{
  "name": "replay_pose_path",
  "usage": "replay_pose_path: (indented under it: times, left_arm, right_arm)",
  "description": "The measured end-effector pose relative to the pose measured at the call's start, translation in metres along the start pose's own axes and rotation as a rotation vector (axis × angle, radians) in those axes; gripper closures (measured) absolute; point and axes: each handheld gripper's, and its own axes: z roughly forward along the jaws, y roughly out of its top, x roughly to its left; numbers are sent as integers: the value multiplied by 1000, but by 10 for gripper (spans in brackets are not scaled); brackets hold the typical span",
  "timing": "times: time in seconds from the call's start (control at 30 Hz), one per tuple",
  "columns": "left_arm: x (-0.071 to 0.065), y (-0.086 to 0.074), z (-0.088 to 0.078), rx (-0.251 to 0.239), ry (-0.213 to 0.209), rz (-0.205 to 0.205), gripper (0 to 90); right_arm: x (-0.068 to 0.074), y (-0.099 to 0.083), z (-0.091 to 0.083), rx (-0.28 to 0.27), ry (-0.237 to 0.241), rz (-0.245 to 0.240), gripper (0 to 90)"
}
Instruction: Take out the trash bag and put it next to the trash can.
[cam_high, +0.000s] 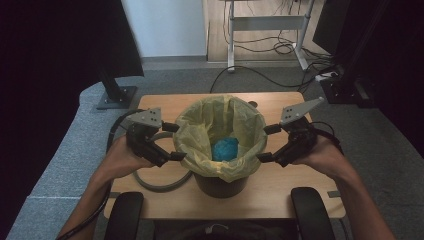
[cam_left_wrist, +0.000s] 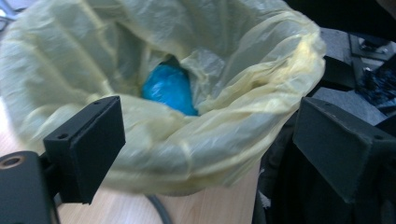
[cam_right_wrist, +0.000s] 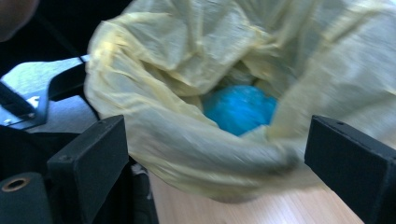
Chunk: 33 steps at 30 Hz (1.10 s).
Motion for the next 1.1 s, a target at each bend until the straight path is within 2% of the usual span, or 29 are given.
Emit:
replay_pose_path:
  times: [0.27, 0.37, 0.5, 0.57, 0.63, 0.73, 0.83, 0.9, 0.93, 0.97, 1.03, 1.07, 1.1]
  left_arm:
    - [-6, 6, 21, 36, -58, 41, 136]
    - [-7, 4, 24, 45, -74, 44, 174]
    - [-6, -2, 28, 82, -90, 57, 314]
    - [-5, -4, 28, 65, -89, 57, 364]
    - [-2, -6, 26, 43, -111, 46, 401]
    - [0, -7, 24, 21, -143, 39, 495]
    - [1, -5, 20, 0, -176, 22, 633]
    - [1, -5, 18, -17, -198, 24, 734]
    - [0, -4, 17, -26, -183, 24, 809]
    - [1, -4, 16, -23, -179, 15, 840]
    - [3, -4, 15, -38, -171, -1, 836]
    - [4, -2, 14, -43, -168, -23, 788]
    - [4, -1, 15, -50, -165, -34, 679]
  right_arm:
    - [13, 13, 23, 21, 90, -64, 84]
    - [16, 15, 29, 32, 129, -93, 170]
    - [15, 14, 33, 65, 150, -111, 381]
    - [13, 13, 34, 78, 164, -122, 494]
    - [10, 13, 34, 96, 175, -120, 562]
    - [8, 14, 30, 77, 203, -122, 672]
    - [6, 16, 25, 48, 228, -111, 807]
    - [4, 18, 24, 46, 201, -111, 858]
    - [3, 18, 24, 44, 206, -107, 873]
    - [1, 18, 24, 36, 201, -103, 881]
    - [-1, 19, 24, 24, 195, -91, 890]
    - [-3, 20, 24, 9, 190, -86, 892]
    - [-4, 21, 24, -1, 187, -80, 892]
